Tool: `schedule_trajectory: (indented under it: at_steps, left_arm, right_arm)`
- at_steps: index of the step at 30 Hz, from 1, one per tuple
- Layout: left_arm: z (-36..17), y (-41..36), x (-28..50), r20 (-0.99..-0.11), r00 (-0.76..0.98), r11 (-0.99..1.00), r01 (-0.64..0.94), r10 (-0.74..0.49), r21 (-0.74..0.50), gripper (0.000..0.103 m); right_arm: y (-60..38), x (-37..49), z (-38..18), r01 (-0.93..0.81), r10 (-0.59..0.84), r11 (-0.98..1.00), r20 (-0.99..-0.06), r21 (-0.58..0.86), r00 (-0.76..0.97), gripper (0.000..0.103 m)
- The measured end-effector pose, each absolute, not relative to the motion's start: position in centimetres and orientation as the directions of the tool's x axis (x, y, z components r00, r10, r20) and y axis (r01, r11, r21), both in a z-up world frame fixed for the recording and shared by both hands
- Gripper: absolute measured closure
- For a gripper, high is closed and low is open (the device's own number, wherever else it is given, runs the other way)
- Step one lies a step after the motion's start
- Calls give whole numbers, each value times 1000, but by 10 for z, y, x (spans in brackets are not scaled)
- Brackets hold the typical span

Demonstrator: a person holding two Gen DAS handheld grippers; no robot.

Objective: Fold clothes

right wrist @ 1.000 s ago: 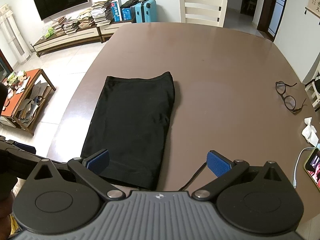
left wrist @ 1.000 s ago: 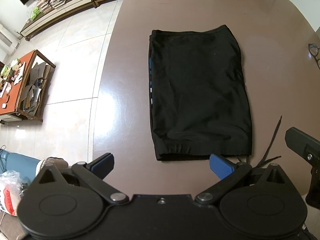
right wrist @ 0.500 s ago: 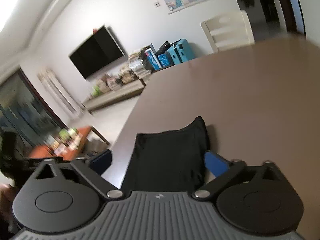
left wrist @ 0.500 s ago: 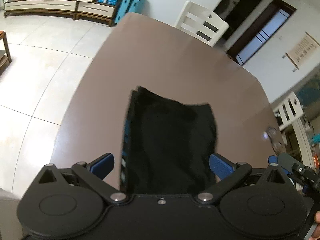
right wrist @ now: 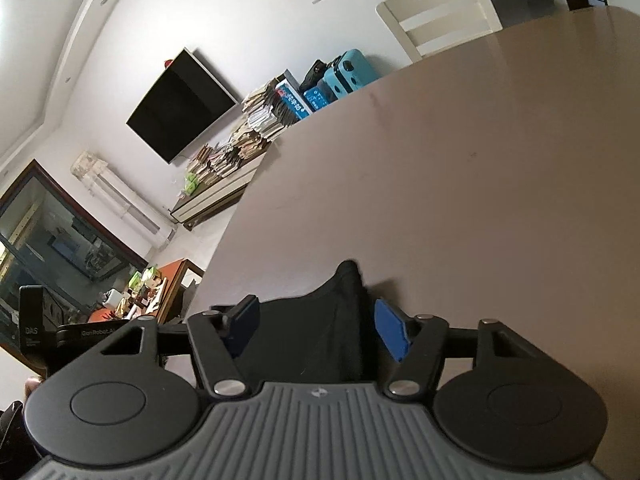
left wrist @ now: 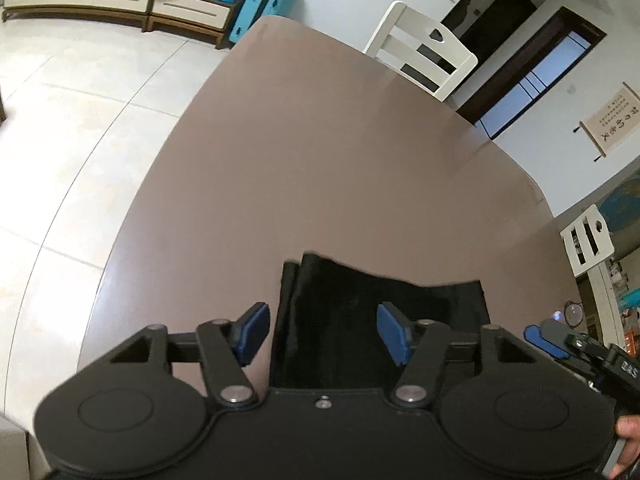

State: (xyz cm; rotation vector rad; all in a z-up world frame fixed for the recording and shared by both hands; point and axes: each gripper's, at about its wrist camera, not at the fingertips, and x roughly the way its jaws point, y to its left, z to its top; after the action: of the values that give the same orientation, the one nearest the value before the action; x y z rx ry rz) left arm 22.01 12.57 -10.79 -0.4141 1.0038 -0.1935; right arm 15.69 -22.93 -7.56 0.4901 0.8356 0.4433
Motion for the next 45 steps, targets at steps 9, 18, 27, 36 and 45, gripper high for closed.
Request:
schedule_trajectory:
  at_steps: [9,18,27,36,45]
  left_arm:
    - [-121,115,231,-782,503,914,43,-368,-403,63]
    - [-123,118,238,-790,525,933,19,-316,-360,58]
    - [-122,97,243,-800,520,945,46,-298,-322,84]
    - [-122,92,246,-800,519,943,37,-301,-332,95]
    - [-111,97,235,-754,562,922,39,-339,-385,95]
  right_arm:
    - [-222,189,-105,-224,590,789,-607,572,532,54]
    - [-227,206,-119,-213,593,786,-608,581,527,53]
    - [-221,217,-123,-228,607,774,-591,590,531,61]
    - [-212,224,-126,-242,609,781,-618,575,496,94]
    - [-213,216,-110,-262,630,761,-581,593,515,94]
